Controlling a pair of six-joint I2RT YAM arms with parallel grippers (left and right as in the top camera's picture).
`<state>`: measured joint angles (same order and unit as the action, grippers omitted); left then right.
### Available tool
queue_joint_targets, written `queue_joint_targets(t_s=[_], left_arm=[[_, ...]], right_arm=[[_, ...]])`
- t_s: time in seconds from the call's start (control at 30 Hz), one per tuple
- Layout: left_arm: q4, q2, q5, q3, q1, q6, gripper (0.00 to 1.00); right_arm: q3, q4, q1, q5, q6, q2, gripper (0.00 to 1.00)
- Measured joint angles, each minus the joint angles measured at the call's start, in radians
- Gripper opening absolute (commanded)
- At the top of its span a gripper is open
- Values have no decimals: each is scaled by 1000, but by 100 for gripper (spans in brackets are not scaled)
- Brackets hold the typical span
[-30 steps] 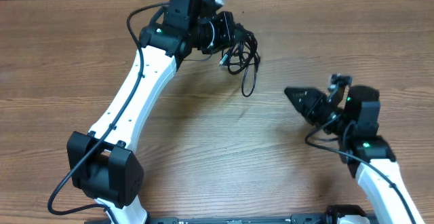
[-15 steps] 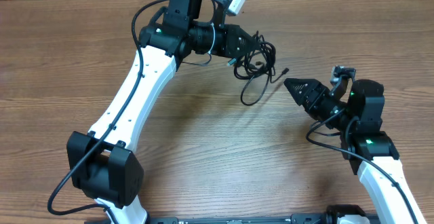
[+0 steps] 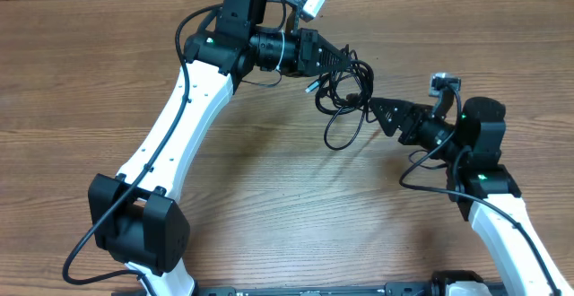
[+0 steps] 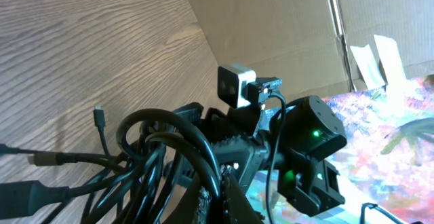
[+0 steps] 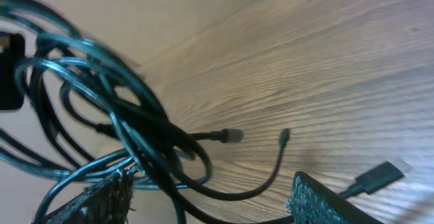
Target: Untangle cables
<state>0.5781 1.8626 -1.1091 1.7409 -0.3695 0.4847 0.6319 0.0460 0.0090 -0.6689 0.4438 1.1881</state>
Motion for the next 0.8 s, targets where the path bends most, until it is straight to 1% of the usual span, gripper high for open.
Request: queue_joint_targets(t_s=[0.07,0.13,0.2,0.23,0.33,0.37,0.43,0.47,0.5,0.53,0.63,0.8], left_arm=[[-1,0,-1,0,-5,16,4],[-3,0,-2,0,-14,35,4],[-3,0,-3,0,-24,50,4],[-3,0,-3,0,-24,63,4],[-4,0,-6,0,-29,84,4],[-5,0,-6,0,-29,90,4],[-7,0,-6,0,-29,96,4],[-9,0,-6,0,-28,100,4],[-12,0,-6,0,-28,103,4],[-19,0,-6,0,-28,106,4],[-53,0,-6,0,-28,117,4],[-64,0,11,0,-28,119,4]], right_arm=[[0,8,14,-16,-34,10,73],[0,10,48,-37,-97,18,78],[0,13,74,-47,-140,18,77],[0,13,93,-51,-185,18,75],[0,14,116,-56,-262,19,57],[0,15,117,-57,-290,20,47],[0,15,117,-58,-327,26,34],[0,14,117,-56,-341,29,24],[0,13,117,-56,-354,32,16],[0,13,117,-58,-357,34,4],[0,5,117,-56,-373,35,4],[0,-2,117,-61,-374,35,4]])
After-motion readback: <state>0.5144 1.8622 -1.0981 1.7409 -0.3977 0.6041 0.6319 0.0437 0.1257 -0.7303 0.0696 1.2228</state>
